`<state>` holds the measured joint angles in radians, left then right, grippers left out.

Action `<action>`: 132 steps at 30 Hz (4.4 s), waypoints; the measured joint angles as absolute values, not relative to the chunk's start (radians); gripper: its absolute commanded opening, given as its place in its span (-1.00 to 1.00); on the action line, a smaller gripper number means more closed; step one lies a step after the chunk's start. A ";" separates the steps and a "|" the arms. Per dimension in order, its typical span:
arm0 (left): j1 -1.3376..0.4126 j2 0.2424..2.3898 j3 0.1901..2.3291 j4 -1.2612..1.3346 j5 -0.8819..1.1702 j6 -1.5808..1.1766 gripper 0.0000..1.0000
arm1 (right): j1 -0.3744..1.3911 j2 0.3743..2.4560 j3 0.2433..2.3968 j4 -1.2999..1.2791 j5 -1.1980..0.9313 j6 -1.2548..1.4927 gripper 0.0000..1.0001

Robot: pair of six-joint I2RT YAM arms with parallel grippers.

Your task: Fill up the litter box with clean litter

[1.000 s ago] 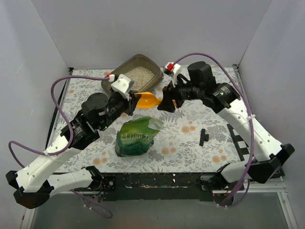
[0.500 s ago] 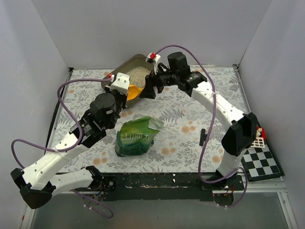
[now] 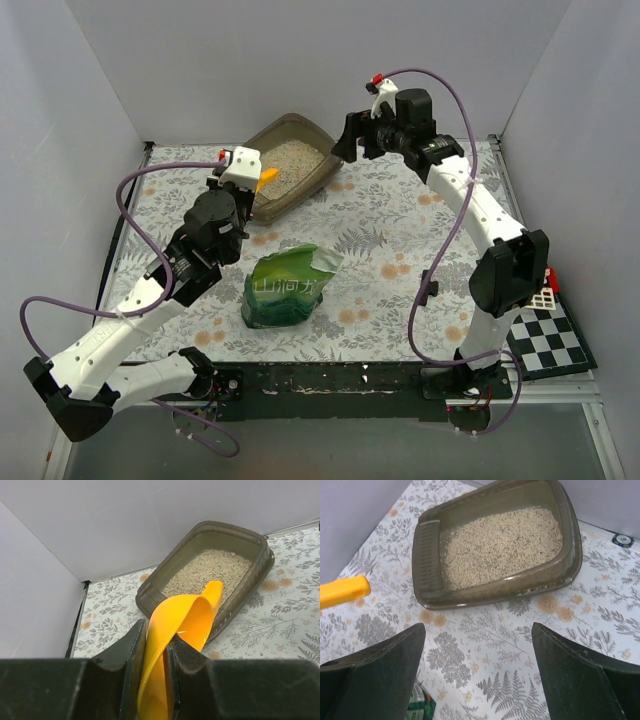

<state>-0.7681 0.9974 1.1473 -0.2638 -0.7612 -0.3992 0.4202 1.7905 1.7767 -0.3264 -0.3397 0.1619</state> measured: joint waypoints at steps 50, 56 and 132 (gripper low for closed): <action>-0.741 1.017 1.010 -0.364 -0.698 -0.540 -1.00 | 0.574 2.526 2.282 -0.206 -0.158 0.202 -0.97; -0.741 0.986 1.010 -0.385 -0.684 -0.563 -1.00 | 0.574 2.513 2.303 -0.291 -0.151 0.125 -0.97; -0.741 0.933 1.276 -0.583 -0.338 -0.736 -1.00 | 0.491 1.562 1.719 -0.653 -0.254 0.025 -0.24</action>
<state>-0.7406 0.9329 1.2758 -0.5835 -0.3378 -0.7361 0.4911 1.5620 1.7187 -0.6529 -0.2539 0.0254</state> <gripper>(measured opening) 0.167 0.366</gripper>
